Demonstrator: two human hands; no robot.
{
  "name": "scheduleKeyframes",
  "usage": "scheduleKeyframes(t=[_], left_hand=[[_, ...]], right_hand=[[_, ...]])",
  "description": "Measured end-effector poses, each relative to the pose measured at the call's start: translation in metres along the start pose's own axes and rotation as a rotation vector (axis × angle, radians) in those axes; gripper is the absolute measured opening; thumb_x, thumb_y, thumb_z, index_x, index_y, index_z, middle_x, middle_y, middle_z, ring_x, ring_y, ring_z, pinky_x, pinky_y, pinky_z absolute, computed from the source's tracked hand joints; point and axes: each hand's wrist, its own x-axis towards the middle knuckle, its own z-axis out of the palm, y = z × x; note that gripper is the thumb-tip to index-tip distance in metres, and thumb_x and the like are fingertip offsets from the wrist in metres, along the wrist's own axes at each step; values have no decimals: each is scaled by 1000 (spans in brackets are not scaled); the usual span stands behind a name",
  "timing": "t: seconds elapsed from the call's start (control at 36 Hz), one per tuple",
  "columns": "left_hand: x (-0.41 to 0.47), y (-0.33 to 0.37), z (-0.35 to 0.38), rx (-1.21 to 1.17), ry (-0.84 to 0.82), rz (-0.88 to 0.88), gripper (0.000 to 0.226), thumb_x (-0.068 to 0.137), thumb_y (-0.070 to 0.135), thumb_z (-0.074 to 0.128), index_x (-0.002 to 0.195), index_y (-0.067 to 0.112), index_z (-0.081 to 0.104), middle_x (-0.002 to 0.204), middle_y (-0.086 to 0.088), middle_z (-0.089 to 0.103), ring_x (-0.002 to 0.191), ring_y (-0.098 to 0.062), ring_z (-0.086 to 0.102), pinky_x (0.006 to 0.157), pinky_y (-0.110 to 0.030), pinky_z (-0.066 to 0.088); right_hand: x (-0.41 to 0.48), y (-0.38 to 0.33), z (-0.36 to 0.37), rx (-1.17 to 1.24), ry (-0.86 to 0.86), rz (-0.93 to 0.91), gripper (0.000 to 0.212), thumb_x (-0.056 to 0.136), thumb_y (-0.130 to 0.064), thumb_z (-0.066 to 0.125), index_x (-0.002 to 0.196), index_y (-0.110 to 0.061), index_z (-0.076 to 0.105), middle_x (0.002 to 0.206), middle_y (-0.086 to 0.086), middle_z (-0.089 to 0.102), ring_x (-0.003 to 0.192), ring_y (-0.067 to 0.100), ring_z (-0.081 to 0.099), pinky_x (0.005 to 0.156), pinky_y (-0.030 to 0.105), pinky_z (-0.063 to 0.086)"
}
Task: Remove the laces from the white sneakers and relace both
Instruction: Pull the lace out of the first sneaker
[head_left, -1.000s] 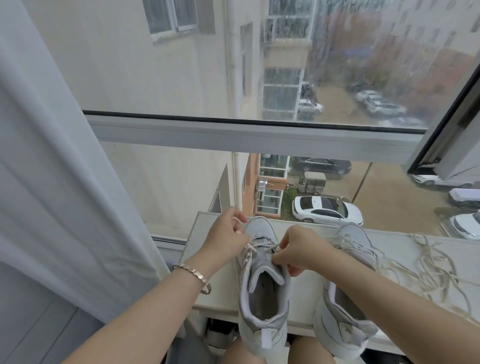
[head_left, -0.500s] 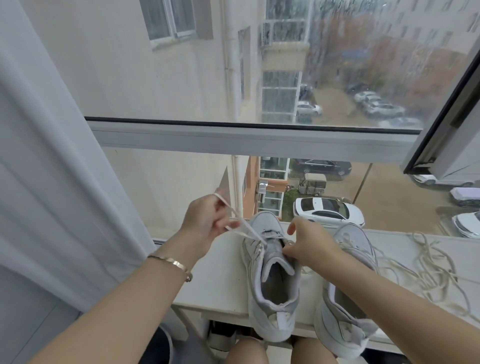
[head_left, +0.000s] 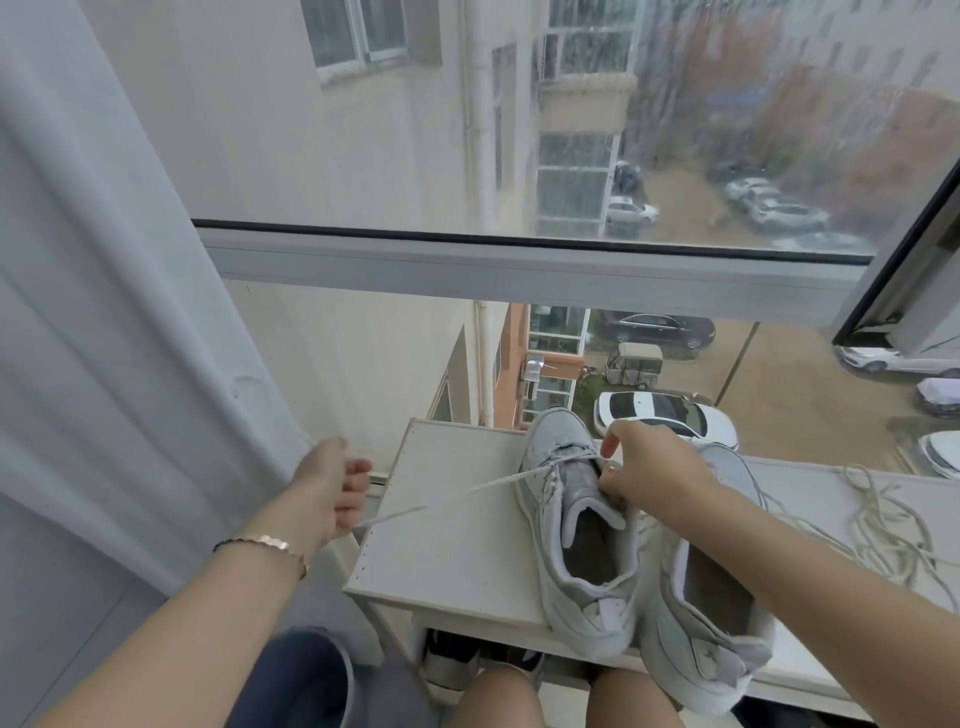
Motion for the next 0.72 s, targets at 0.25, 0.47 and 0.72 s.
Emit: scheduleKeyframes(t=[0.25,0.47,0.72], left_hand=[[-26,-27,51,1364,225,515,55,89,41,50,128,3,41,131,-16,42,122,-31,42,97,-32,36],[-72,-62,122,1190,-279,587,96,68,79,49,143,26,23,141,-3,30,127,-24,38,98,-38,38],[-62,-84,126,1339,-149,690,78,68,57,64,132,26,31,130,-5,32,115,-29,42,86,-35,42]], right_hand=[[-4,3,7,100,-140,-70,28,82,-29,64,106,-22,51,71,-5,59,57,7,56,54,25,47],[17,2,3,191,-197,52,27,91,-25,57,80,-3,67,74,11,70,47,10,56,49,17,47],[29,-5,3,99,-288,-55,36,88,-24,58,100,9,64,59,4,42,47,13,33,46,22,27]])
